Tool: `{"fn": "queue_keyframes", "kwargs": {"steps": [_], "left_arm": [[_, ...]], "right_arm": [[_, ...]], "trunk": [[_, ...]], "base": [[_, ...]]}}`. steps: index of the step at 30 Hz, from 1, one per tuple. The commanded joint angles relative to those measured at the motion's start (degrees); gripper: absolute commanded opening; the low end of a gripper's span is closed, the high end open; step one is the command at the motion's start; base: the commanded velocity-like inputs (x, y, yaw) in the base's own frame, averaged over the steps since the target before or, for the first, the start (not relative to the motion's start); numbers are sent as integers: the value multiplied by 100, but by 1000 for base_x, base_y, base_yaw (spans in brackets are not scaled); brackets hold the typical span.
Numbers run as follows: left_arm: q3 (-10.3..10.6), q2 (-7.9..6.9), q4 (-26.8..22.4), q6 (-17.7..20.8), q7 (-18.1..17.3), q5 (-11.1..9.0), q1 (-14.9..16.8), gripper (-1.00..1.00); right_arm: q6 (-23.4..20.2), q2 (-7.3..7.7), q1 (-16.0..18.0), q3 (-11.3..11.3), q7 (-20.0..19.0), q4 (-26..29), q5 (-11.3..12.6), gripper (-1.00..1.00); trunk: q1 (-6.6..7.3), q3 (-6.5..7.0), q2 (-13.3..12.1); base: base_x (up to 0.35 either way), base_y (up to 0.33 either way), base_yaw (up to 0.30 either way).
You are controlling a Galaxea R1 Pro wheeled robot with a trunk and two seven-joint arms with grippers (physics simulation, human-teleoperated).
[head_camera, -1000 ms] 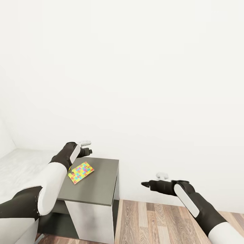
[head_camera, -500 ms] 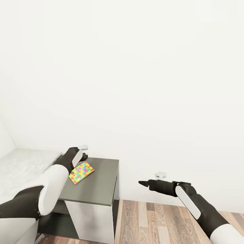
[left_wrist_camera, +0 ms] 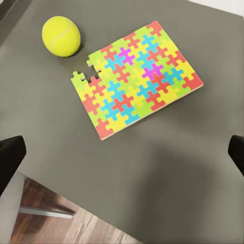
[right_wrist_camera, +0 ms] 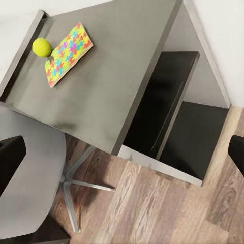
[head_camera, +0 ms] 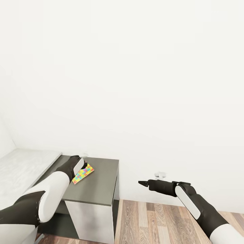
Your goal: Put all the toys in the child's room - the three board games (two on the bed and one on the table), the two jigsaw puzzles on the table, and the tennis ball on the table - inside the toy box on the table in the child's room.
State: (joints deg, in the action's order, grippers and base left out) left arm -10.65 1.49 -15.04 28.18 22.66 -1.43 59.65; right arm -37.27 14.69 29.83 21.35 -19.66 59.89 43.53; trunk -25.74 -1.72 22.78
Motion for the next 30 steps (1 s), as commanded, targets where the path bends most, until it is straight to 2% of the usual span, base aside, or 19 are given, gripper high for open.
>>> {"fn": "queue_keyframes", "kwargs": {"steps": [1,8,30], "left_arm": [[-19,6,-13,20,23,-14,-6,100],[-17,7,-23,13,19,-7,-22,100],[-28,-18,-17,-67,15,-44,-32,100]], "right_arm": [[-16,6,8,9,-2,4,9,100],[-10,6,6,9,10,2,7,100],[-17,-3,8,3,14,5,13,100]], "trunk": [[-4,-14,14],[-4,-14,14],[-4,-14,14]], "base": [[0,0,0],[33,0,0],[168,15,0]]}}
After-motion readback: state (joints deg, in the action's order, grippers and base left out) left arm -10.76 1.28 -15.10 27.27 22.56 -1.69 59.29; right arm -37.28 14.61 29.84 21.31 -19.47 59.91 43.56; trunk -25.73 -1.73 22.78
